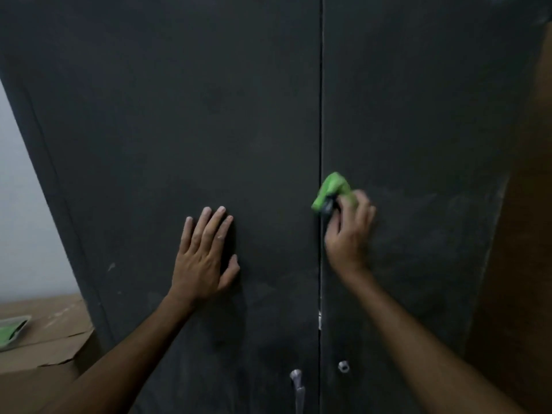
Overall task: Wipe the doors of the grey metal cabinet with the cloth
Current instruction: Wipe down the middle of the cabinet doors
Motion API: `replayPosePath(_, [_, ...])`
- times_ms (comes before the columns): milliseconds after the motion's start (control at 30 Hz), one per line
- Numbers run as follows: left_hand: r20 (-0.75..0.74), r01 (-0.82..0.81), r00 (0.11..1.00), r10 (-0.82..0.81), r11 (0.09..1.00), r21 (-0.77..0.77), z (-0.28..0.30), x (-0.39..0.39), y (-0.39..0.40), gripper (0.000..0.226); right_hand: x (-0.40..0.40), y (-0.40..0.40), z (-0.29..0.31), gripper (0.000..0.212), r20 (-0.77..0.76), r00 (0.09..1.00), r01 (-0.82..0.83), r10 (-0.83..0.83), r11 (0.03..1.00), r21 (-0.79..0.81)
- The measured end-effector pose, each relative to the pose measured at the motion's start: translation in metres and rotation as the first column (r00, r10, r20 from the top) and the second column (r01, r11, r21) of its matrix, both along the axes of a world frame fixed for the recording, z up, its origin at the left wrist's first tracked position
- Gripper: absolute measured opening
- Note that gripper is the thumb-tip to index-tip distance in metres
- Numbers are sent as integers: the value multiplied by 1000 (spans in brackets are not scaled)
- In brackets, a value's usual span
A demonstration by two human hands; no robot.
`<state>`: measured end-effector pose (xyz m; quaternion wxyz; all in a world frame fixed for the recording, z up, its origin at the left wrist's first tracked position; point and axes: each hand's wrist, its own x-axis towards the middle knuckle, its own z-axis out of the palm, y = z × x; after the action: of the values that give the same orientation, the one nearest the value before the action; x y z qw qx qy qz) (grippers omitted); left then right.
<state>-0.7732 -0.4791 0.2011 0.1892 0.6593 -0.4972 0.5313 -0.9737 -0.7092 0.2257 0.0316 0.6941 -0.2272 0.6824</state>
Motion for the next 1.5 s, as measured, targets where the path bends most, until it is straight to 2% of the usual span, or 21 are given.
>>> replayPosePath(67, [-53,-7,999,5,999,-45,-2,-14,-10,77,-13,-3,-45,28,-278,960,-89,39,981,-170])
replayPosePath(133, [-50,21,999,-22,999,-31,-5,-30,-22,76,-42,-26,-63,29,-414,910,-109,11,971,-214])
replayPosePath(167, [-32,49,998,-49,999,-8,-6,-38,-29,76,-54,-41,-53,30,-365,931,-85,17,981,-172])
replayPosePath(267, [-21,105,994,-103,990,90,-6,-63,-53,77,-64,-69,9,31,-8,1000,15,-15,995,95])
replayPosePath(333, [-38,110,994,-107,987,115,-3,-80,-76,77,-52,-58,38,30,65,998,-9,5,998,61])
replayPosePath(367, [-48,110,993,-105,987,116,-1,-87,-87,77,-46,-48,36,30,35,998,-56,56,998,-6])
replayPosePath(433, [-65,111,992,-105,988,107,1,-98,-105,76,-44,-39,-1,27,-192,973,-161,126,971,-179])
replayPosePath(500, [-75,102,993,-95,989,104,-1,-106,-116,76,-66,-52,-41,21,-427,900,-226,90,933,-281])
replayPosePath(533, [-77,90,994,-82,991,103,-3,-108,-121,77,-80,-68,-48,19,-451,889,-224,76,932,-286])
replayPosePath(667, [-96,11,995,-5,998,68,-10,-117,-135,83,-99,-111,12,26,-77,990,-119,117,993,-20])
replayPosePath(733, [-114,-16,993,20,999,34,-12,-122,-143,84,-83,-100,37,29,-3,994,-107,107,994,6])
replayPosePath(867, [-88,-17,996,19,999,27,-15,-130,-151,83,-80,-89,-27,24,-394,910,-247,131,933,-261])
replayPosePath(933, [-62,-9,998,13,998,60,-15,-132,-155,82,-106,-113,-49,28,-460,881,-265,109,919,-292])
replayPosePath(1000, [-56,-11,998,16,997,76,-16,-133,-160,82,-125,-139,-33,22,-320,938,-197,131,963,-185])
replayPosePath(1067, [-68,-7,998,12,997,80,-17,-136,-167,82,-129,-154,7,26,-78,990,-121,121,993,11])
replayPosePath(1133, [-83,1,997,5,998,61,-18,-141,-175,82,-115,-146,37,27,47,992,-116,114,991,59])
replayPosePath(1200, [-104,-5,995,9,999,40,-20,-143,-180,82,-100,-127,24,23,-67,985,-162,158,985,-59])
replayPosePath(1267, [-109,-10,994,12,1000,26,-23,-143,-183,83,-104,-123,-23,18,-342,925,-244,167,949,-199])
replayPosePath(1333, [-91,-14,996,17,1000,26,-24,-141,-183,82,-129,-143,-55,14,-477,869,-262,131,940,-220])
replayPosePath(1367, [-82,-12,997,14,1000,27,-24,-139,-183,82,-141,-158,-55,14,-439,888,-235,139,957,-172])
replayPosePath(1500, [-57,-22,998,24,999,32,-27,-131,-184,84,-157,-196,9,25,-6,998,-57,59,982,183])
